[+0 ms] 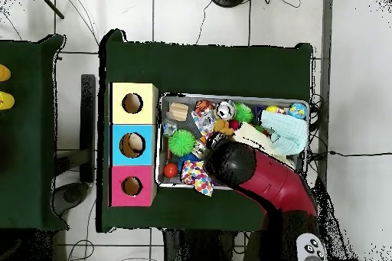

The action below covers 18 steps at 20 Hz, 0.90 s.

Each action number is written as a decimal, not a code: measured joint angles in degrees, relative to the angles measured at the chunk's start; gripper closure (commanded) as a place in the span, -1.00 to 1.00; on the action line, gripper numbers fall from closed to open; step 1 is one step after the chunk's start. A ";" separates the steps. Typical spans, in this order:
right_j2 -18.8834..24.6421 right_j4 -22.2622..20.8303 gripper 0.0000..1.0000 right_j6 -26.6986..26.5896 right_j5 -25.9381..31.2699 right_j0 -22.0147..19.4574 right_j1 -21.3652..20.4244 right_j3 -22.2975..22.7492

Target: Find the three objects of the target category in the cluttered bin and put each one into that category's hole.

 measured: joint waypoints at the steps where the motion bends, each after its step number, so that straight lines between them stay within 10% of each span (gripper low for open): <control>1: 0.01 -0.02 -1.00 0.00 0.00 -0.01 -0.01 0.00; 18: 3.62 1.31 -1.00 0.00 -3.72 -1.65 -0.21 0.84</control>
